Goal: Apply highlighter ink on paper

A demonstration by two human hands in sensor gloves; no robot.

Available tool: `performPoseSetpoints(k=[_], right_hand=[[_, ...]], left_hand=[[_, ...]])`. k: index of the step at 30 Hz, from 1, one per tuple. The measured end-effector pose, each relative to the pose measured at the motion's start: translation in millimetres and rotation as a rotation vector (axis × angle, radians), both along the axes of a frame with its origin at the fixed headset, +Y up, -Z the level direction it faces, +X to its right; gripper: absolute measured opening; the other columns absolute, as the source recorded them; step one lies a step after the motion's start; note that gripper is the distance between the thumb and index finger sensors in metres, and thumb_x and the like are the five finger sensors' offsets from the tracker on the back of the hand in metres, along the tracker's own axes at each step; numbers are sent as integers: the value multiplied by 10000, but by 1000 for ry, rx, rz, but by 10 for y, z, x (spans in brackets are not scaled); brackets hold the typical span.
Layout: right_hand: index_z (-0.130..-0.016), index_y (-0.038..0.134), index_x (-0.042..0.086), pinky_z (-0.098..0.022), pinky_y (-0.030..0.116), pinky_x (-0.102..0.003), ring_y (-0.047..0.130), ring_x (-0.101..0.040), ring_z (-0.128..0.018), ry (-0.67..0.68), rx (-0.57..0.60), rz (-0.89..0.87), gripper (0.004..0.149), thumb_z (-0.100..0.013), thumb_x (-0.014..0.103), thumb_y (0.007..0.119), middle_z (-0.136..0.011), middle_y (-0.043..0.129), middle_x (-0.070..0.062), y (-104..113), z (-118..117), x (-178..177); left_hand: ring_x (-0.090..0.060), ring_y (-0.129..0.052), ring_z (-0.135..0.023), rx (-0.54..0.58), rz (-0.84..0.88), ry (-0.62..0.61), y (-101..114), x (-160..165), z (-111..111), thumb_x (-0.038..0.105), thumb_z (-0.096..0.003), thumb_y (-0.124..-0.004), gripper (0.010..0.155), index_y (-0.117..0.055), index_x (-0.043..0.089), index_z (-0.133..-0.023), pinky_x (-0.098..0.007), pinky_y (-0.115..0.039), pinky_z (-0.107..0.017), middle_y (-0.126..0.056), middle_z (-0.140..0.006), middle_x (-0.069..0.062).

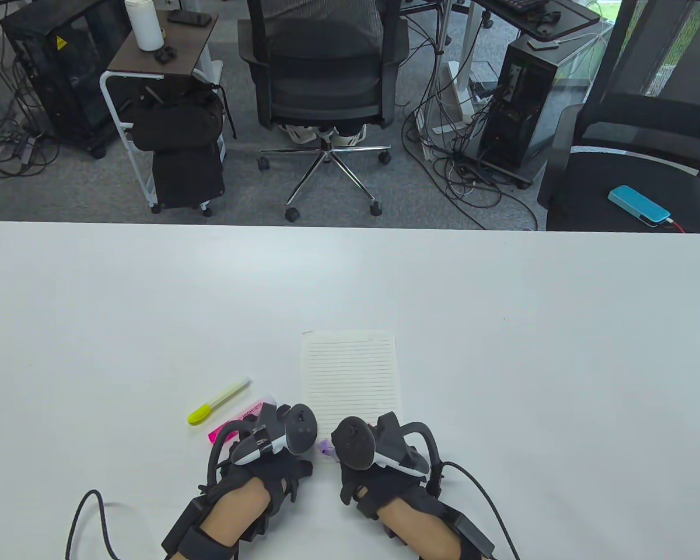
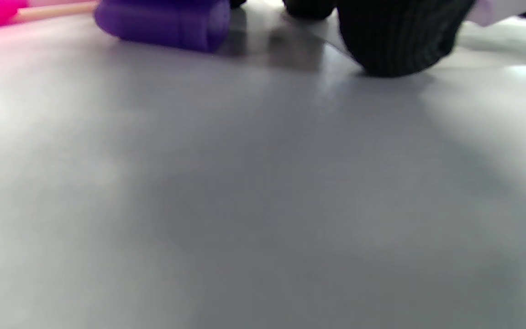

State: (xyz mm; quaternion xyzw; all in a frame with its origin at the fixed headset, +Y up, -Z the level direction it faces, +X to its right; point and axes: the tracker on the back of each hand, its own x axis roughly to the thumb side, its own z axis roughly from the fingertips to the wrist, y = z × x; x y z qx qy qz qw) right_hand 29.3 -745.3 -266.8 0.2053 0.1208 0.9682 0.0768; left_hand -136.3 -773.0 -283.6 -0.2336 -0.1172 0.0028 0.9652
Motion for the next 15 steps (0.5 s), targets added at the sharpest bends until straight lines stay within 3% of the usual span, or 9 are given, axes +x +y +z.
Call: performPoseSetpoints(k=[4, 9, 15], right_hand=[[-1000, 735, 181, -461, 747, -525, 909, -376, -579, -5, 30, -24, 396, -620, 286, 705, -842, 877, -164, -48, -27, -17], [-992, 750, 170, -454, 751, -531, 916, -381, -567, 8, -27, 6, 396, -613, 278, 714, -828, 888, -168, 2, 1, -14], [-1002, 732, 180, -462, 745, -527, 908, -378, -579, -13, 39, -6, 397, -621, 288, 702, -842, 876, -166, -42, -25, -31]], left_hand=[[-433, -447, -1008, 0, 1, 1, -1, 0, 0, 531, -406, -770, 756, -431, 364, -1061, -657, -351, -727, -323, -1140, -97], [-433, -448, -1007, -1, 0, 1, 1, 0, 1, 532, -406, -770, 756, -430, 365, -1061, -657, -352, -727, -323, -1140, -99], [-432, -448, -1008, -1, 1, 1, 3, -1, 2, 532, -406, -770, 754, -432, 365, -1060, -656, -352, -728, -323, -1140, -97]])
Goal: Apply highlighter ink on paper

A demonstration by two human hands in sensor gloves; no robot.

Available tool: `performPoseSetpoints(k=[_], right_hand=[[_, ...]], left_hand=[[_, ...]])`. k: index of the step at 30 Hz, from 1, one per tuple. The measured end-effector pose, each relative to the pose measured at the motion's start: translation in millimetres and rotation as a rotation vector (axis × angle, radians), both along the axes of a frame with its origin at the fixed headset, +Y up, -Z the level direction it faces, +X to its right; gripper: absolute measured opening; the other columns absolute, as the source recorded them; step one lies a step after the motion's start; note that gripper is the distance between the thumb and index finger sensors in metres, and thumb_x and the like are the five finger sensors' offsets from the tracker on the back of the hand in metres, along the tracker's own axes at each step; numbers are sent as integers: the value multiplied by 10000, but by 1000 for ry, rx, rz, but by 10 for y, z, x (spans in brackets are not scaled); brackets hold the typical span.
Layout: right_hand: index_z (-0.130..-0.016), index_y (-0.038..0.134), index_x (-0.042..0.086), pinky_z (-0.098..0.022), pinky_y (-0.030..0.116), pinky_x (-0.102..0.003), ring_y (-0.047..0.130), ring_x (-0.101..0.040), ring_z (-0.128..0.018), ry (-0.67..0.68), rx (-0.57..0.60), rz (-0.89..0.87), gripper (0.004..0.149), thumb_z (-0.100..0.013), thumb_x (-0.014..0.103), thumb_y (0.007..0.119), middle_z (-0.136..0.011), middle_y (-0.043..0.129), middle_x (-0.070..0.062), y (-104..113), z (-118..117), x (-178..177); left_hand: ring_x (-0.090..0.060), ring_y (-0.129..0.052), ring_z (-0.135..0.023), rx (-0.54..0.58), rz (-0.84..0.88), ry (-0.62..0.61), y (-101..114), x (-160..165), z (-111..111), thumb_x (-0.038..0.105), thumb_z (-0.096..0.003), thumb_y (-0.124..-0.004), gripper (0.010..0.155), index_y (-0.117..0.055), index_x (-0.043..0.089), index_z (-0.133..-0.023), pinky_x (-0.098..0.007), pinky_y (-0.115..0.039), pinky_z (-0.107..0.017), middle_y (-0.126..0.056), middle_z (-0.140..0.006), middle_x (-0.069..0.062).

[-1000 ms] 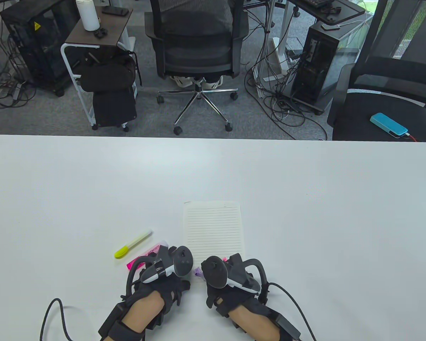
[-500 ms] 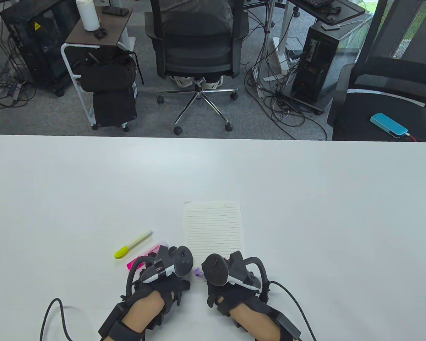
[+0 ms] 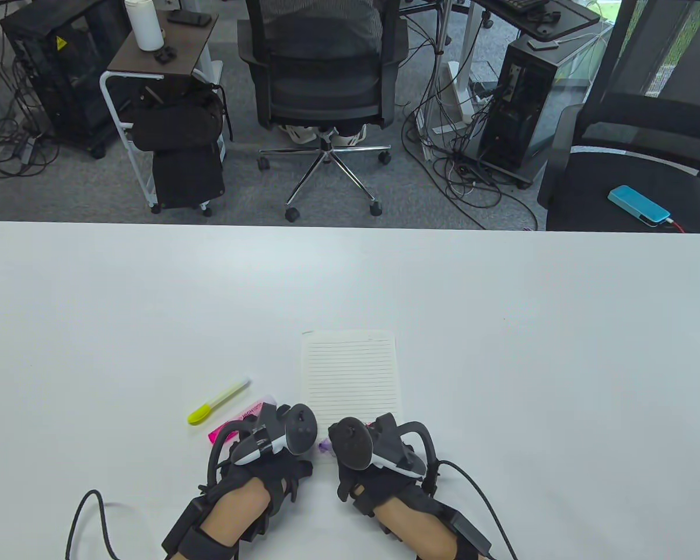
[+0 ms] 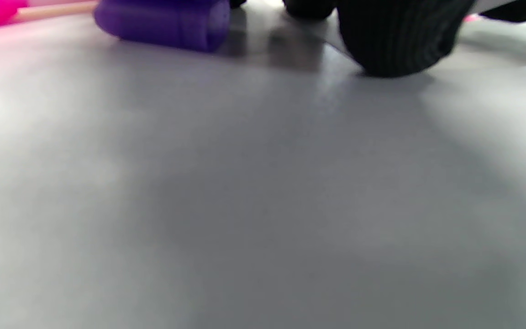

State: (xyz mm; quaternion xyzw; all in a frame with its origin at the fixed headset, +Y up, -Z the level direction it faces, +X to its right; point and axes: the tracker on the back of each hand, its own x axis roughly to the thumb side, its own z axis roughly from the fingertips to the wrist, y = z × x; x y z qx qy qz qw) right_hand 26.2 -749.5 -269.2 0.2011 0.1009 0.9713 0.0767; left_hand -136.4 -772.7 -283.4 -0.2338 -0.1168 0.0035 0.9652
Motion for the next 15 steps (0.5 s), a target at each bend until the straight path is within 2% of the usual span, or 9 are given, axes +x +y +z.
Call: performPoseSetpoints(k=[5, 11, 15], right_hand=[[-993, 745, 165, -453, 749, -532, 914, -382, -566, 11, -63, 13, 396, -616, 278, 709, -825, 888, -172, 35, 26, 4], [-1001, 734, 175, -457, 747, -526, 910, -377, -573, -17, 1, 12, 397, -621, 287, 702, -836, 879, -167, 10, -8, 8], [-999, 735, 168, -452, 752, -527, 916, -378, -565, -8, -37, 13, 398, -619, 283, 702, -828, 885, -170, 13, -11, 20]], left_hand=[[-433, -448, -1007, 0, 0, 0, 1, 1, 0, 532, -406, -769, 755, -430, 365, -1060, -657, -351, -728, -323, -1139, -97], [-432, -447, -1008, 0, 0, 0, 1, 1, 0, 532, -406, -769, 755, -430, 365, -1060, -657, -351, -728, -322, -1140, -97], [-431, -447, -1008, 0, -1, -1, 1, 2, 0, 532, -407, -769, 755, -430, 365, -1060, -656, -351, -728, -322, -1140, -96]])
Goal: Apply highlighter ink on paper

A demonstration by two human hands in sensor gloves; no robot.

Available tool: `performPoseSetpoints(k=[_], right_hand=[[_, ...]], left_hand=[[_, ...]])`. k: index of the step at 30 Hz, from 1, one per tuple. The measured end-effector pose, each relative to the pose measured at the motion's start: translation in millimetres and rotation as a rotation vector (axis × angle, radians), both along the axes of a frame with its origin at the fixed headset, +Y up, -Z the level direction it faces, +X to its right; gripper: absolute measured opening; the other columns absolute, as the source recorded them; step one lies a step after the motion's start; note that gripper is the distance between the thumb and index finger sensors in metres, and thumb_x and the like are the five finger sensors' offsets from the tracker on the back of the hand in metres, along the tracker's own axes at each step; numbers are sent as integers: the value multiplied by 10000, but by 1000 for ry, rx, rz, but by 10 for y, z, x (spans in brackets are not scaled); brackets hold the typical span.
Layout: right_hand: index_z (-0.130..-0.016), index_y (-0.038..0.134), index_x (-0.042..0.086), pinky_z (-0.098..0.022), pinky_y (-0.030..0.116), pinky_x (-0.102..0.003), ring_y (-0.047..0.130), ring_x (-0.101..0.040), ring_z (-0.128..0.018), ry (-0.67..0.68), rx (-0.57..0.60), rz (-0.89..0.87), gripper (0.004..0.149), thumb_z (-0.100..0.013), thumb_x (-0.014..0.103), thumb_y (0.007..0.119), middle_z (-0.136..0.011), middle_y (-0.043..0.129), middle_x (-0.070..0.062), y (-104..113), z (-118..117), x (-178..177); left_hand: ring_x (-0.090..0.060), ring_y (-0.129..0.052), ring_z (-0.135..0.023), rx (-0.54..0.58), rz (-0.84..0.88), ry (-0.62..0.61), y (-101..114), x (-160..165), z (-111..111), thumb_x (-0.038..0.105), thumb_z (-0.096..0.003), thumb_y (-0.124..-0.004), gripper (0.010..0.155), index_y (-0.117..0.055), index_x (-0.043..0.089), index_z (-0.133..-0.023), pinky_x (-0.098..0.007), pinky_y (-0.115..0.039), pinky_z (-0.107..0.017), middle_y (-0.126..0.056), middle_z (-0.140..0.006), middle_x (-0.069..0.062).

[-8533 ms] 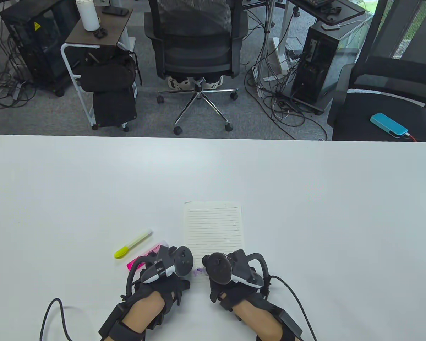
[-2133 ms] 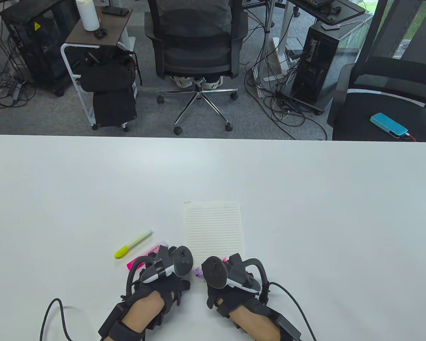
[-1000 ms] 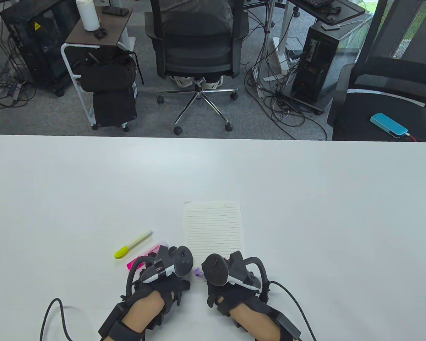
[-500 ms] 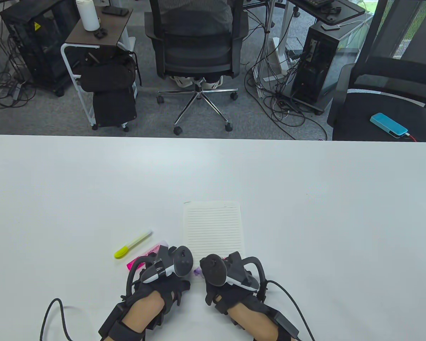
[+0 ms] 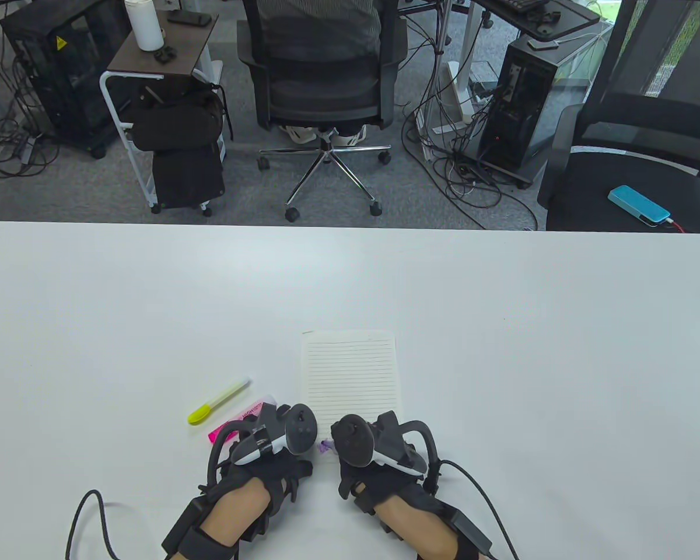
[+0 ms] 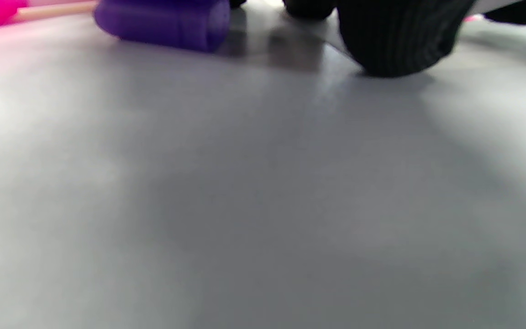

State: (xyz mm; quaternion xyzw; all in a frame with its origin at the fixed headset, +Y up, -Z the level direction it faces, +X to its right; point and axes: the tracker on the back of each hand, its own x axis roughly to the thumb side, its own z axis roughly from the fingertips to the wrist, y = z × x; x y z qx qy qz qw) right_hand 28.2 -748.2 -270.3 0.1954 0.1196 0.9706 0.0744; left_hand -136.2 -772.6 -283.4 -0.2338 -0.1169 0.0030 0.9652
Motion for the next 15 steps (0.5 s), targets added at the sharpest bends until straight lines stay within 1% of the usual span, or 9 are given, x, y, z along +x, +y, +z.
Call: performPoseSetpoints(k=[2, 6, 12, 15], right_hand=[[-995, 742, 167, -451, 752, -527, 917, -378, -562, 1, -17, 7, 396, -618, 282, 705, -824, 888, -168, 20, 13, -4], [-1001, 733, 173, -453, 750, -524, 913, -376, -568, -21, 41, 4, 397, -622, 287, 701, -832, 881, -169, -12, -7, -2], [-994, 743, 164, -449, 751, -528, 917, -378, -560, -15, -37, 13, 396, -617, 281, 706, -820, 890, -169, 26, 5, 21], [-998, 739, 168, -452, 751, -525, 915, -376, -564, -23, 1, 12, 397, -620, 285, 704, -827, 885, -168, 11, 3, 15]], left_hand=[[-432, -447, -1008, 0, 1, 0, -1, 0, 0, 532, -406, -770, 756, -430, 365, -1061, -657, -351, -728, -324, -1139, -97], [-433, -448, -1008, 0, 0, 0, -1, 0, 0, 531, -406, -769, 755, -431, 364, -1061, -657, -352, -727, -323, -1139, -97], [-433, -448, -1008, -1, 1, 0, -2, 0, 0, 532, -407, -769, 755, -430, 365, -1060, -657, -351, -727, -323, -1140, -96], [-433, -448, -1008, 0, 0, 0, -3, 0, 0, 532, -406, -769, 755, -431, 364, -1060, -657, -352, -727, -324, -1140, -98]])
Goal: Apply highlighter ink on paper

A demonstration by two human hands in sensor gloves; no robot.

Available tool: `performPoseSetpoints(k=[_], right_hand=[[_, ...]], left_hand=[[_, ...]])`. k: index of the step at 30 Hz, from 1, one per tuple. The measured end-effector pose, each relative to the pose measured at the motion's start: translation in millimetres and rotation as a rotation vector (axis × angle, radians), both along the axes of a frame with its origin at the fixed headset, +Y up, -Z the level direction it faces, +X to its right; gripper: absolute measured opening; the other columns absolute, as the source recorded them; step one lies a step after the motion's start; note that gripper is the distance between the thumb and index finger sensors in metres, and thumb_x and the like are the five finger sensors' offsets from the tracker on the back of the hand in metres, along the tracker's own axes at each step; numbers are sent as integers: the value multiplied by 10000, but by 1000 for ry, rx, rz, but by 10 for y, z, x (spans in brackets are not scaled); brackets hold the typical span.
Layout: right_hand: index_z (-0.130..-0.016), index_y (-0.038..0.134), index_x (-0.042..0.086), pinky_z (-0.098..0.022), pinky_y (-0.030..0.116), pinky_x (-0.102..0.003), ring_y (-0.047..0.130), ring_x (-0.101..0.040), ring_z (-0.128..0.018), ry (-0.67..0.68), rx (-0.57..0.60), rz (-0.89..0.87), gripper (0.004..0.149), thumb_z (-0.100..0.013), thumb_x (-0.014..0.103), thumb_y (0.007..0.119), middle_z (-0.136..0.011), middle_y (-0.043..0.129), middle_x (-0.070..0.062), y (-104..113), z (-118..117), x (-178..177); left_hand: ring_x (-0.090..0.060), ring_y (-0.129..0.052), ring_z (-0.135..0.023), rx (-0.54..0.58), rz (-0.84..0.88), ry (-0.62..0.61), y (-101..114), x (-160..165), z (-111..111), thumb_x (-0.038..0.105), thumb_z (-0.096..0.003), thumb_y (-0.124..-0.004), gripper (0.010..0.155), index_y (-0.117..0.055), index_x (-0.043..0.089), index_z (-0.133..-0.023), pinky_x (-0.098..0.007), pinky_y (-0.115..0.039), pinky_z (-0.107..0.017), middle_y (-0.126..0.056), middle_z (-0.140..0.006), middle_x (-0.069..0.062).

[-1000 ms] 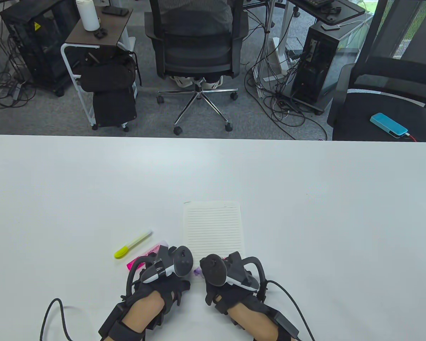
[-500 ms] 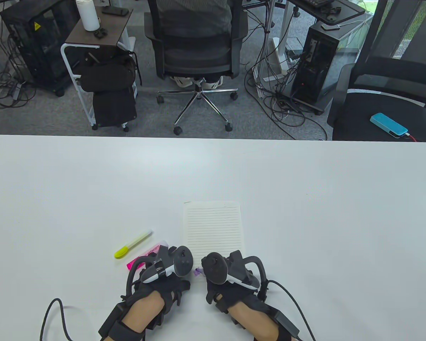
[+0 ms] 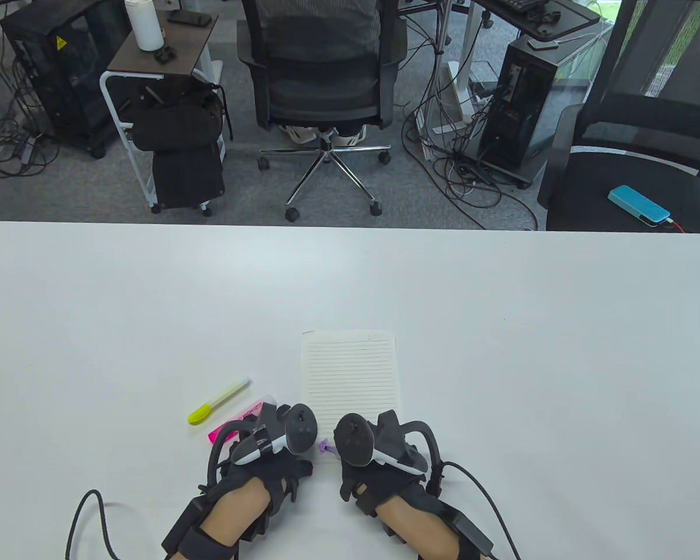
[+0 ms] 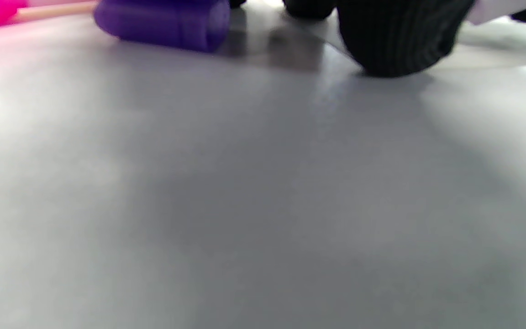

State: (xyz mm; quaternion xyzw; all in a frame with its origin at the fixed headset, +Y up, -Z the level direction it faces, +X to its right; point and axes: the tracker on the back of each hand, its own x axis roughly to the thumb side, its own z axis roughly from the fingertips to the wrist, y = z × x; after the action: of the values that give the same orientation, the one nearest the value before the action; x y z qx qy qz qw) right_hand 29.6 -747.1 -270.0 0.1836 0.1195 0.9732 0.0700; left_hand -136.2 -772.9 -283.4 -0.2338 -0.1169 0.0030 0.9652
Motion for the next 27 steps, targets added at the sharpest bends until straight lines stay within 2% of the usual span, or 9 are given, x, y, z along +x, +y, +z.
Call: performPoseSetpoints(k=[3, 8, 14, 20, 27], right_hand=[[-1003, 729, 172, -451, 750, -523, 913, -375, -566, -15, 22, -4, 399, -623, 288, 698, -831, 880, -169, -22, -21, 5], [-995, 744, 164, -446, 754, -527, 920, -377, -555, -8, -44, 10, 398, -617, 281, 707, -817, 891, -170, 23, -2, 26], [-1006, 727, 175, -451, 751, -522, 914, -373, -565, -25, 30, 3, 401, -623, 288, 699, -830, 880, -169, -17, -27, 9], [-994, 749, 175, -445, 756, -525, 922, -372, -554, -13, -26, 34, 398, -613, 282, 713, -813, 894, -168, 42, 0, 31], [-1005, 734, 188, -451, 753, -522, 916, -370, -565, -12, 20, 16, 400, -618, 288, 705, -825, 883, -163, -4, -18, 4]], left_hand=[[-432, -447, -1008, 0, 0, 0, 0, 0, 0, 531, -407, -769, 755, -429, 364, -1061, -656, -352, -728, -322, -1140, -97], [-433, -448, -1007, 0, 0, 0, 0, 0, 0, 532, -407, -769, 755, -430, 364, -1060, -657, -352, -727, -323, -1139, -98], [-434, -446, -1007, 0, 0, 0, 0, 0, 0, 532, -406, -769, 755, -431, 364, -1060, -657, -352, -727, -324, -1139, -98], [-433, -447, -1008, -1, 1, 0, 1, -2, 4, 532, -406, -770, 756, -430, 365, -1060, -657, -351, -728, -323, -1140, -97], [-432, -447, -1008, -1, 1, 0, -1, 0, 1, 532, -406, -769, 755, -430, 365, -1060, -657, -352, -727, -322, -1139, -98]])
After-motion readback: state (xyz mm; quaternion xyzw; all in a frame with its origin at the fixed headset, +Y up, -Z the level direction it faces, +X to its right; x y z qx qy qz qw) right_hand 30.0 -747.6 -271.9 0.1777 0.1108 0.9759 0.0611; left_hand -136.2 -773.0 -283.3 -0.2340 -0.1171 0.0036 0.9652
